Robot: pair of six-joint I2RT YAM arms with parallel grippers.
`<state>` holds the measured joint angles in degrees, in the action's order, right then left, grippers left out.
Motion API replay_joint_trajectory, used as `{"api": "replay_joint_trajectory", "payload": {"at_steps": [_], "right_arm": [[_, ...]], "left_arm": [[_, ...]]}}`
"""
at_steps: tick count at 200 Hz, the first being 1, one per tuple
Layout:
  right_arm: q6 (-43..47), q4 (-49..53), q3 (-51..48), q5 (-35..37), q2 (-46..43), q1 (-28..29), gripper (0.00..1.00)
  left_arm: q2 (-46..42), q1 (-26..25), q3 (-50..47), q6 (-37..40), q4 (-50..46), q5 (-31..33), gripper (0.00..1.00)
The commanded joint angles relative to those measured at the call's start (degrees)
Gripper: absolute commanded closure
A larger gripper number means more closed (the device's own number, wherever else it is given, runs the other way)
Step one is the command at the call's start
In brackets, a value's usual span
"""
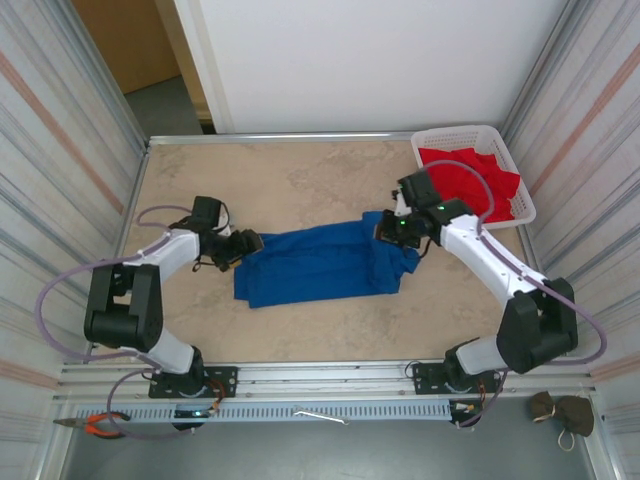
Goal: Fold the inside-out t-shirt
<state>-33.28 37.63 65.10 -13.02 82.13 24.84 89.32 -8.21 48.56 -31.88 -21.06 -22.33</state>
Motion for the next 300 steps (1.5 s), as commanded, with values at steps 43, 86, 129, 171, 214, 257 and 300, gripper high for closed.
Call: {"api": "replay_joint_trajectory", "payload": {"at_steps": [43, 86, 129, 171, 214, 257, 300], "right_arm": [[-9.07, 6.09, 18.11, 11.41, 17.14, 17.18, 1.00], [-13.45, 6.76, 29.15, 13.53, 28.66, 23.78, 1.00], [-17.39, 4.96, 35.80, 12.55, 34.15, 26.32, 1.00], [-20.05, 3.84, 41.04, 9.94, 39.33, 28.12, 1.00], [-14.63, 6.26, 49.07, 6.36, 43.94, 30.54, 0.42], [-7.49, 4.97, 47.47, 1.34, 35.81, 31.32, 0.22], [-9.61, -3.21, 25.28, 0.78, 20.08, 21.63, 0.26]], "left_arm": [[7.05, -2.22, 2.25, -1.26, 3.12, 2.42, 0.28], [8.15, -2.93, 1.49, -1.52, 4.22, 2.46, 0.28], [8.54, -3.21, 0.23, -1.67, 5.24, 1.94, 0.28], [8.62, -3.22, 0.45, -1.35, 5.26, 1.54, 0.28], [7.42, 1.64, 3.23, -0.63, 1.61, 1.18, 0.28], [4.36, 14.57, 11.58, -0.49, -2.68, -2.29, 0.27], [-2.68, 15.20, 14.64, 2.18, -6.17, -3.93, 0.27]]}}
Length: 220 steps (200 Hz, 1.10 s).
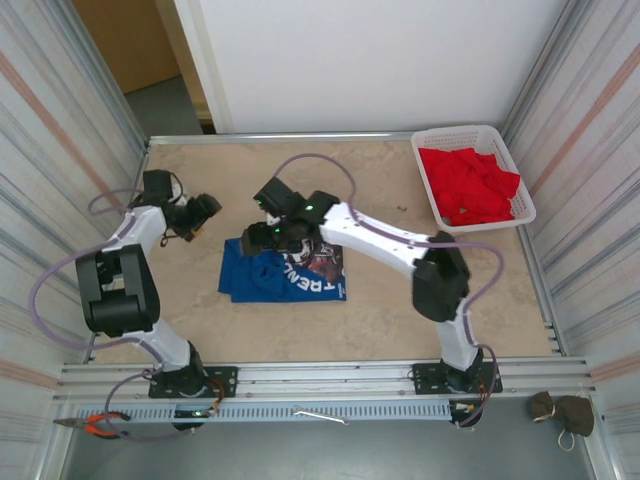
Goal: Fold the inside-out t-shirt
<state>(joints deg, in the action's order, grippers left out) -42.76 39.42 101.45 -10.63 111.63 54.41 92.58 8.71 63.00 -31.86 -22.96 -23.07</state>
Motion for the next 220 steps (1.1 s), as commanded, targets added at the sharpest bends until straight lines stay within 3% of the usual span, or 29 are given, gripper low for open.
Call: {"api": "replay_joint_trajectory", "payload": {"at_steps": [1, 26, 57, 87, 120, 149, 175, 220], "right_arm": [[-0.26, -5.38, -11.70, -1.95, -9.73, -8.37, 0.26], [-1.97, -12.68, -26.68, -6.20, -16.01, -17.54, 0.30], [-0.09, -15.73, -32.88, -11.42, -16.42, -25.14, 0.32], [0.32, -17.24, -32.92, -14.64, -12.36, -27.34, 0.30], [-1.52, -20.64, -34.10, -15.98, -8.76, -25.92, 0.30], [-3.05, -23.08, -34.72, -16.01, -6.05, -24.47, 0.31], [-3.41, -23.53, -34.82, -15.23, -4.70, -23.66, 0.33], [-4.10, -24.69, -36.44, -14.69, -4.82, -23.48, 0.35]], "left_arm": [[-6.28, -1.88, 0.06, 2.15, -4.27, -3.29, 0.27], [-14.35, -7.92, -4.38, 2.81, -5.47, -1.64, 0.28], [-23.24, -22.85, -9.61, -1.67, -3.49, 1.53, 0.28], [-21.59, -36.48, -12.52, -9.91, 4.65, 3.55, 0.28], [-15.05, -43.29, -13.12, -13.52, 11.12, 3.44, 0.28], [-12.01, -43.40, -16.67, -15.94, 14.46, 3.71, 0.28], [-12.26, -39.29, -20.70, -15.27, 13.83, 4.64, 0.28], [-18.30, -23.26, -27.49, -8.54, 7.11, 6.94, 0.28]]}}
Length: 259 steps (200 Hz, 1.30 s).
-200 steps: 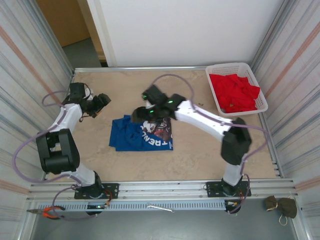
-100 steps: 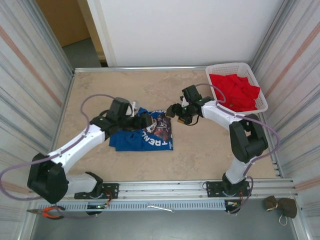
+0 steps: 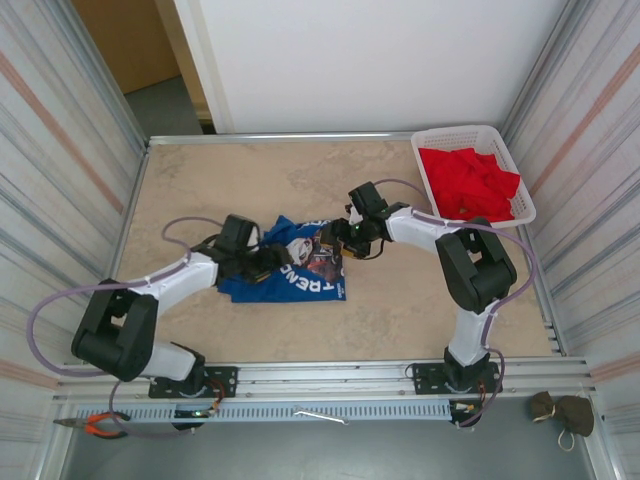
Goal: Fold the inside-out t-shirt
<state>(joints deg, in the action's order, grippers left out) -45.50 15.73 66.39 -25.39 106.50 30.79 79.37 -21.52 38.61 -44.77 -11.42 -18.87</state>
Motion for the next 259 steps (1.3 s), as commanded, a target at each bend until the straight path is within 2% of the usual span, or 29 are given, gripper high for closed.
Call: {"api": "replay_joint_trajectory", "payload": {"at_steps": [1, 22, 46, 57, 70, 112, 139, 174, 183, 195, 208, 219, 246, 259], "right_arm": [[-1.40, -1.07, -1.41, 0.03, 0.30, 0.15, 0.35], [-1.31, -1.27, -1.85, -0.10, -0.13, 0.32, 0.35], [-1.04, -1.31, -1.79, -0.45, -0.57, 0.34, 0.36], [-0.85, -1.23, -1.55, -0.50, -0.66, 0.33, 0.35], [-0.87, -1.29, -1.37, -0.62, -0.44, 0.33, 0.35], [-1.08, -1.52, -1.11, -0.85, 0.86, 0.31, 0.36], [-1.18, -1.75, -1.35, -0.80, 0.90, 0.25, 0.36], [-1.81, -2.57, -1.93, -1.15, 0.81, 0.24, 0.38], [-2.09, -2.88, -2.18, -1.22, 0.89, 0.24, 0.39], [-2.31, -3.26, -2.43, -1.28, 1.01, 0.33, 0.43], [-2.57, -3.59, -2.75, -1.37, 1.16, 0.18, 0.53], [-2.88, -4.05, -3.13, -1.29, 1.26, 0.16, 0.67], [-3.59, -5.04, -3.85, -1.19, 1.34, -0.18, 1.00], [-3.77, -5.45, -3.93, -1.39, 1.26, -0.21, 1.00]], "left_arm": [[-5.32, 7.21, -3.23, 4.49, -4.50, 2.72, 0.28], [-9.92, 13.12, -3.53, 6.71, -6.70, 1.95, 0.28], [-13.73, 12.65, -0.41, 8.94, -8.04, 2.32, 0.28], [-14.06, 10.49, 1.86, 10.36, -8.31, 3.28, 0.28], [-12.92, 5.64, 5.51, 13.61, -9.53, 6.84, 0.27], [-1.34, -9.72, 16.59, 23.87, -12.43, 20.53, 0.26], [5.84, -13.82, 20.52, 26.57, -11.80, 25.90, 0.26], [12.91, -14.17, 24.60, 26.31, -13.71, 33.58, 0.29], [14.43, -14.00, 25.74, 26.41, -14.09, 35.07, 0.36], [16.18, -13.30, 26.86, 27.03, -13.85, 34.86, 0.55], [17.23, -11.70, 27.57, 27.09, -13.64, 34.19, 0.84], [16.79, -9.50, 27.66, 26.83, -13.10, 32.47, 1.00], [12.95, -1.34, 25.20, 24.82, -10.23, 24.38, 1.00], [11.18, 3.43, 23.48, 23.53, -8.55, 19.23, 1.00]]}}
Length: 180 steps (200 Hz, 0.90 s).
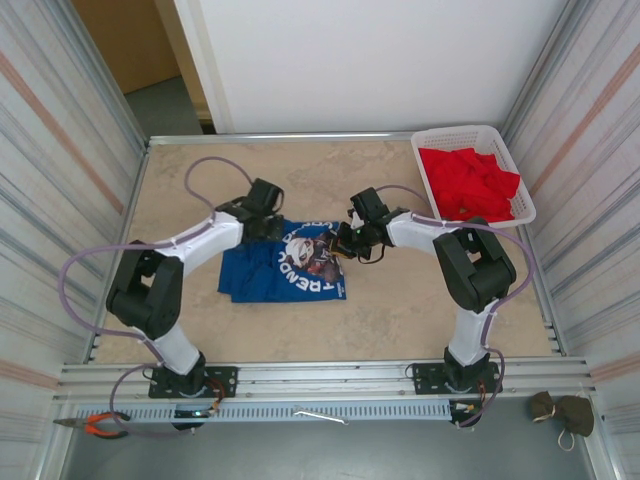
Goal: Fold the inside-out t-shirt
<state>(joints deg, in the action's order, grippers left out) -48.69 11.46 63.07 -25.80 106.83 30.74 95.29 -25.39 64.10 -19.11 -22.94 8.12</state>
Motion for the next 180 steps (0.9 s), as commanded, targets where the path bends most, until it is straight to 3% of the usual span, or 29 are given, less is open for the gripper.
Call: {"api": "replay_joint_trajectory", "payload": {"at_steps": [1, 13, 27, 44, 60, 81, 101, 121, 143, 180], "right_arm": [[-0.55, -1.18, -0.59, -0.99, 0.93, -0.16, 1.00], [-0.53, -1.43, -0.67, -1.08, 0.85, -0.16, 1.00], [-0.54, -1.44, -0.69, -1.10, 0.86, -0.16, 1.00], [-0.71, -1.69, -0.81, -1.18, 0.71, -0.16, 1.00], [-0.99, -2.05, -1.02, -1.18, 0.56, -0.06, 1.00], [-1.15, -2.24, -1.09, -1.27, 0.40, 0.11, 1.00], [-1.19, -2.32, -1.24, -1.26, 0.40, 0.20, 1.00], [-1.26, -2.32, -1.25, -1.31, 0.83, 0.11, 1.00], [-1.24, -2.35, -1.02, -1.20, 1.03, 0.10, 1.00], [-1.72, -2.19, -0.94, -0.94, 1.08, 0.11, 1.00]], "left_arm": [[-4.83, 7.69, -2.20, -2.23, 3.07, -8.07, 1.00], [-5.99, 12.49, -3.97, -3.68, 4.38, -12.93, 0.89], [-7.67, 17.61, -6.25, -5.59, 5.52, -16.92, 0.55], [-11.06, 22.60, -9.88, -7.77, 6.61, -21.55, 0.34], [-15.84, 23.96, -13.06, -8.31, 5.87, -24.33, 0.30], [-23.81, 21.86, -17.56, -9.51, 2.40, -25.67, 0.26], [-32.04, 16.33, -22.47, -12.08, -0.12, -23.16, 0.25], [-36.81, 7.59, -26.37, -14.42, -1.23, -16.76, 0.18], [-35.87, 1.24, -28.35, -15.89, -1.18, -10.63, 0.17], [-26.63, -1.07, -27.08, -15.49, 2.02, -8.17, 0.16]]}}
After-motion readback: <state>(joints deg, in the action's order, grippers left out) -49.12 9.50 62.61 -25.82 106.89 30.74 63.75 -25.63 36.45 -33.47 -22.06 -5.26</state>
